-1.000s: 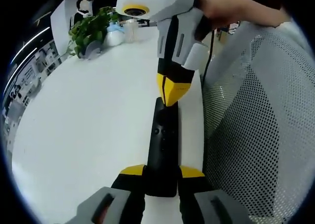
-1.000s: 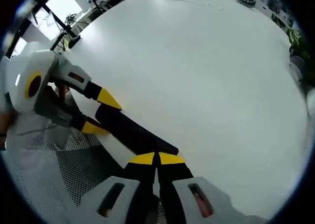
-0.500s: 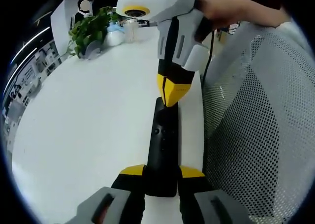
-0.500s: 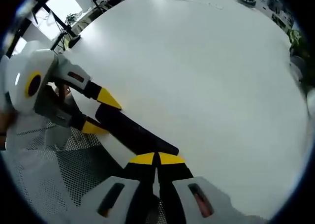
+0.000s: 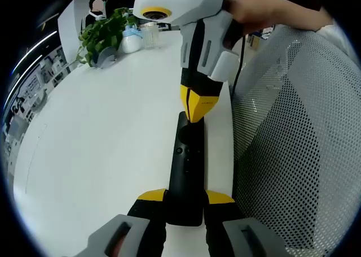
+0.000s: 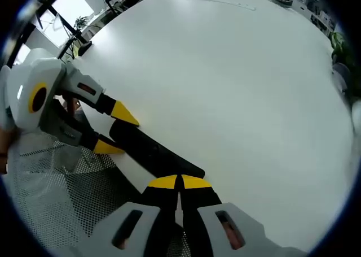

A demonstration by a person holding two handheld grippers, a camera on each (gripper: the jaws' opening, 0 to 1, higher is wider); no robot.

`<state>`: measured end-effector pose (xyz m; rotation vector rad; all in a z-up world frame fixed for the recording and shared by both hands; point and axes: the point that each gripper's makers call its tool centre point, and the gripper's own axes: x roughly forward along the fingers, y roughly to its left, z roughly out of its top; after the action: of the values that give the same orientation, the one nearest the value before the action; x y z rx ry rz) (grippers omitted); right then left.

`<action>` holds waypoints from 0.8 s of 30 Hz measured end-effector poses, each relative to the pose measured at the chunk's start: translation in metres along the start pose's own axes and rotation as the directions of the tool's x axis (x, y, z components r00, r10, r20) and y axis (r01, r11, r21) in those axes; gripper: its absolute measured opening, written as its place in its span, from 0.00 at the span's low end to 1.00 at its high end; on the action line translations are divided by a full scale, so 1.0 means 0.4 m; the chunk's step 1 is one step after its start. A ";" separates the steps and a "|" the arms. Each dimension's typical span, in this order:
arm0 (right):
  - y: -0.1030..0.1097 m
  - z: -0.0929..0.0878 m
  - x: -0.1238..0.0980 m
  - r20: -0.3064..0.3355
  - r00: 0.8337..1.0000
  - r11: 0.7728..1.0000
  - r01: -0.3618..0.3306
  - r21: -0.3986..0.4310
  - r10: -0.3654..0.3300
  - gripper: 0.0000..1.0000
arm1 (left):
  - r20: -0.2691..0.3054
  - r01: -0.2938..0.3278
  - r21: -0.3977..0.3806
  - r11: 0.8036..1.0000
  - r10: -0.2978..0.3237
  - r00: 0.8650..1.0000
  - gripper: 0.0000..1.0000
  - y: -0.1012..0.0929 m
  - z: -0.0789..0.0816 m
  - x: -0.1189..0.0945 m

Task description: Press the specified remote control buttons in sequence, fully releasing each button before pressing the next.

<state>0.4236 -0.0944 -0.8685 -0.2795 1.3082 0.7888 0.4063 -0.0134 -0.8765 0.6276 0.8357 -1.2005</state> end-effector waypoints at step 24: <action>0.011 0.000 0.000 -0.004 1.000 1.000 -0.015 0.023 0.015 0.00 | 0.001 0.002 0.001 1.000 -0.002 1.000 0.25 0.000 0.000 -0.001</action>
<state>0.4208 -0.0912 -0.8673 -0.2530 1.3241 0.7858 0.4063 -0.0134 -0.8762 0.6277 0.8351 -1.2030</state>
